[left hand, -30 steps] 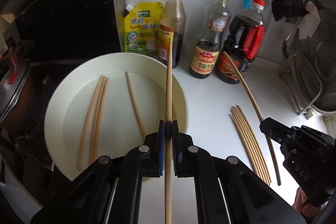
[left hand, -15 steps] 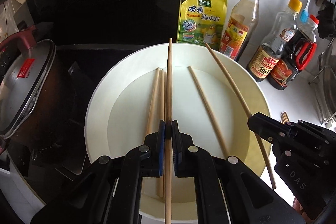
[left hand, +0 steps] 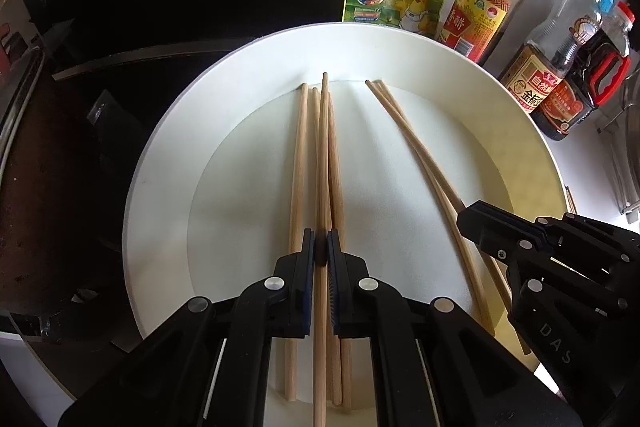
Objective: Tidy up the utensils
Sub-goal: 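Carry the held chopsticks with both tools over the white basin, then open both tools to drop the chopsticks into the basin, then move both open tools back over the chopstick pile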
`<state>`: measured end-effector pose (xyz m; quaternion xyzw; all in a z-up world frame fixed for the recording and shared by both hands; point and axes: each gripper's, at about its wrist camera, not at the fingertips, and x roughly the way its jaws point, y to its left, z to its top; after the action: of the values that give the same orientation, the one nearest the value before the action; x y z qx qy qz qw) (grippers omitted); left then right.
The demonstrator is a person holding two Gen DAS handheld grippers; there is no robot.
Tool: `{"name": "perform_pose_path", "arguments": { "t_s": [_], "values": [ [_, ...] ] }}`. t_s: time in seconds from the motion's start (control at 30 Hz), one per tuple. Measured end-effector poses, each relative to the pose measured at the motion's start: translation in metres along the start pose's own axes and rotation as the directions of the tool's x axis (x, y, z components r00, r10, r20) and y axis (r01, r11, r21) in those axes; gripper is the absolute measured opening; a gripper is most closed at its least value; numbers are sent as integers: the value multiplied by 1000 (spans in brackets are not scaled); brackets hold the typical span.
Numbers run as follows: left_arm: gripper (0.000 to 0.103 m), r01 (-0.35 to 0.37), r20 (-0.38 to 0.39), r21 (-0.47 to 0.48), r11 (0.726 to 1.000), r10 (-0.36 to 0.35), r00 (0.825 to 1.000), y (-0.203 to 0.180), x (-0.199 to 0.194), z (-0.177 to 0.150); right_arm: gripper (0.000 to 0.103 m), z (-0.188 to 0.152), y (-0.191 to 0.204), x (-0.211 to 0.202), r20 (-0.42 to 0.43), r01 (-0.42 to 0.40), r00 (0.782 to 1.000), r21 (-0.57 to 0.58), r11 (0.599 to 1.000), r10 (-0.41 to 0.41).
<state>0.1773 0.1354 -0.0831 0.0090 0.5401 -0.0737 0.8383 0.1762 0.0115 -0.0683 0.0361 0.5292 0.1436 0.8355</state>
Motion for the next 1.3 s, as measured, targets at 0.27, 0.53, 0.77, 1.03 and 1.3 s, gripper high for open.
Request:
{"name": "perform_pose_path", "arguments": {
  "t_s": [0.27, 0.53, 0.77, 1.03, 1.3],
  "values": [
    [54, -13, 29, -43, 999, 14, 999, 12, -9, 2, 10, 1, -2, -6, 20, -1, 1000, 6, 1000, 1],
    [57, -34, 42, -60, 998, 36, 998, 19, -24, -2, 20, -6, -6, -21, 42, 4, 999, 19, 1000, -4],
    [59, -38, 56, -61, 997, 41, 998, 19, -39, -13, 25, -16, -5, -35, 60, -1, 998, 16, 1000, 0],
    [60, -47, 69, -71, 996, 52, 996, 12, -54, -26, 30, -31, -11, -53, 86, -2, 996, 34, 999, -1],
    [64, -43, 82, -69, 997, 49, 995, -8, -69, -39, 39, -51, -20, -75, 110, -8, 994, 38, 999, 3]
  ]
}}
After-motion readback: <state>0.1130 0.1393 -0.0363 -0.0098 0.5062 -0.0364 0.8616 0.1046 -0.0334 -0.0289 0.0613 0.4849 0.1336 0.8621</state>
